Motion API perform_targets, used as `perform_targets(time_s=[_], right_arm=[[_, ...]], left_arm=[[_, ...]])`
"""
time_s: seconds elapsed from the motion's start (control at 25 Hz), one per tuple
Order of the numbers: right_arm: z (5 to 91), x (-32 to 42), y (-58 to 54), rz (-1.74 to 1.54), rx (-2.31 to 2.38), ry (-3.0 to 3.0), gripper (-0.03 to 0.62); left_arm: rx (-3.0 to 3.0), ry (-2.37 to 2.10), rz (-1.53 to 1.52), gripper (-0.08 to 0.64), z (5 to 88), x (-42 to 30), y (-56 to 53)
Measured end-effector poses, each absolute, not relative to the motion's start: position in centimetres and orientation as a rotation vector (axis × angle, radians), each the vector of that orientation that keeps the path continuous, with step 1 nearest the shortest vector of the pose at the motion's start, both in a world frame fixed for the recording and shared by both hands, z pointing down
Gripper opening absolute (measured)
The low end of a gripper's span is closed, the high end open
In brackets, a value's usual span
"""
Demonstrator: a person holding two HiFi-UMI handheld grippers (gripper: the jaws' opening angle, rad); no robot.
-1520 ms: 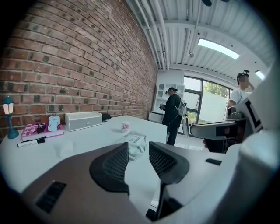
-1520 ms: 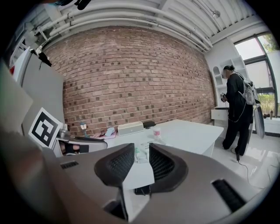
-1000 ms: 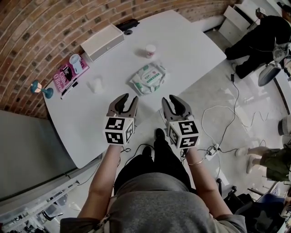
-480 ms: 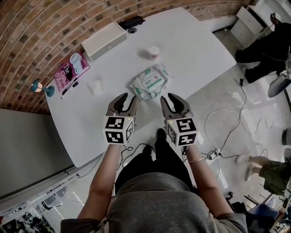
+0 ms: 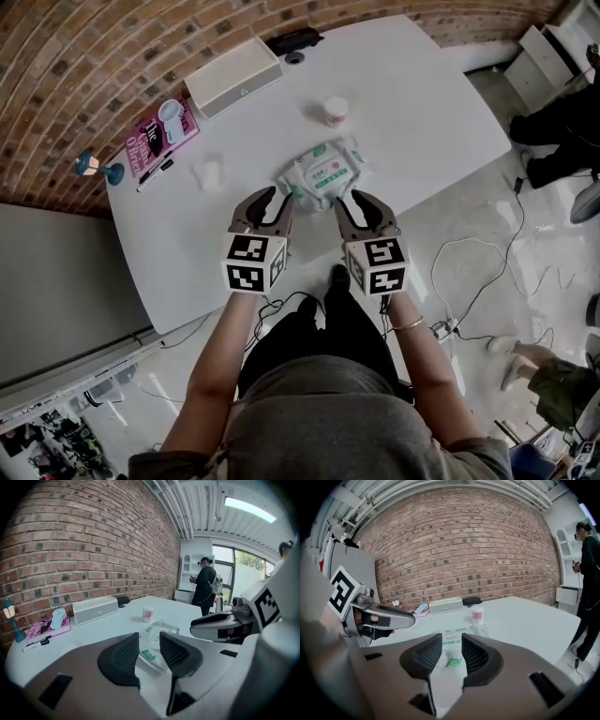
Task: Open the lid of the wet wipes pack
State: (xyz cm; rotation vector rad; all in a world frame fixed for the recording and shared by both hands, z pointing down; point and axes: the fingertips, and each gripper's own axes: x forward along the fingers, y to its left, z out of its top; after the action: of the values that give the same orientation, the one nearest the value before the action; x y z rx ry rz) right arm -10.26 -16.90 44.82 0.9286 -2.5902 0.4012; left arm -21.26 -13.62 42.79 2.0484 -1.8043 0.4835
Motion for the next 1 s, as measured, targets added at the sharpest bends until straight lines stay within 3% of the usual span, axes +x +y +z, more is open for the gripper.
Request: perform_targets(time_s=[0.6,1.0], right_arm=[[49.2,-11.9,-17.8,0.398,0.794,-2.495,0.161],[51.2,-12.6,-18.1,0.370,0.762,-2.443,0.161]], left_arm=[[2.052,-1.766,0.579,0.140,43.6,-20.0,-16.1],[2.157,-1.617,0.843,0.146,44.6,-17.7,-18.0]])
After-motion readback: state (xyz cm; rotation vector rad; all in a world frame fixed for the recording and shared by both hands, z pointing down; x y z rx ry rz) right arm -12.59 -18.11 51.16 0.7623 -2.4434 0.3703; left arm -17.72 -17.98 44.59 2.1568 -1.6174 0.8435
